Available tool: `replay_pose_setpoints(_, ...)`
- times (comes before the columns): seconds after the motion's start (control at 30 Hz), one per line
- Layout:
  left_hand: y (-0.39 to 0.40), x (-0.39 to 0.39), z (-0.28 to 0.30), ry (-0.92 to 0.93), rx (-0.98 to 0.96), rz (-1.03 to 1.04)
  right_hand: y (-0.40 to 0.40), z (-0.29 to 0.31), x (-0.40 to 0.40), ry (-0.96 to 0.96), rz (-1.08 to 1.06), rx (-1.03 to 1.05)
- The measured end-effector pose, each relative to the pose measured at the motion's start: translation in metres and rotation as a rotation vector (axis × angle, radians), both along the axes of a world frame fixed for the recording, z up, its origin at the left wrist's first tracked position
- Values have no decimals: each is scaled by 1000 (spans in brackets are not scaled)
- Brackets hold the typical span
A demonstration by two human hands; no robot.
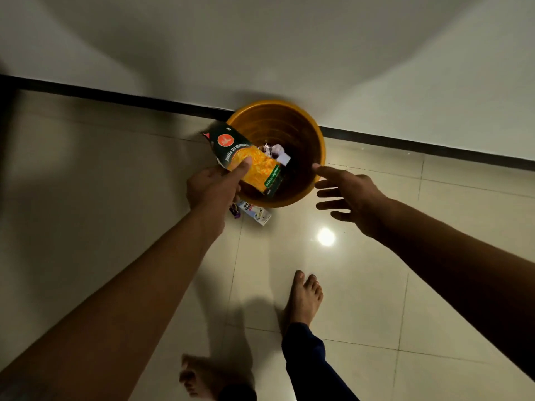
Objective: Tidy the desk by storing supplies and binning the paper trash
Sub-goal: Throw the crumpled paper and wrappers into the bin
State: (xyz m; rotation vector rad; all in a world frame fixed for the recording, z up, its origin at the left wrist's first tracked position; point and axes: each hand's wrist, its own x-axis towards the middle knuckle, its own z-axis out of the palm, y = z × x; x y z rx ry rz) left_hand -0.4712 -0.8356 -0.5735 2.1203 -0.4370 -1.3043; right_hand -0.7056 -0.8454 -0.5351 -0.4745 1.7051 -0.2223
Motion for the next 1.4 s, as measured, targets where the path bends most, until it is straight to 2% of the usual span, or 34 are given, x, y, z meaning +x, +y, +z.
replay_pose_setpoints(0.13, -7, 11, -6, -97, 105, 115, 11, -8, -12, 11, -26, 13)
replay_pose_setpoints(0.3, 56, 29, -8, -127, 178, 183, 31, 5, -21, -13, -4, -26)
replay_pose_setpoints(0.47, 131, 42, -23, -141, 427, 233, 44, 3, -25, 2, 178, -59)
replay_pose_setpoints(0.57, 167, 39, -48, -174, 513, 116, 50, -16, -20, 32, 331, -47)
replay_pose_setpoints(0.63, 180, 39, -66, -154, 533, 26, 56, -33, -14, 55, 376, -47)
replay_pose_setpoints(0.83, 143, 36, -96, 5, 468, 32, 78, -92, 23, 94, 294, 47)
replay_pose_setpoints(0.97, 116, 58, -144, 54, 429, -35, 88, -153, 60, 249, 402, 8)
replay_pose_setpoints(1.1, 86, 73, -194, 89, 446, 45, 93, -218, 88, 416, 508, -67)
replay_pose_setpoints(1.27, 86, 71, -261, 194, 466, 135, 85, -281, 111, 612, 652, -187)
replay_pose_setpoints(1.4, 86, 52, -290, 261, 418, 154, 76, -318, 117, 683, 704, -214)
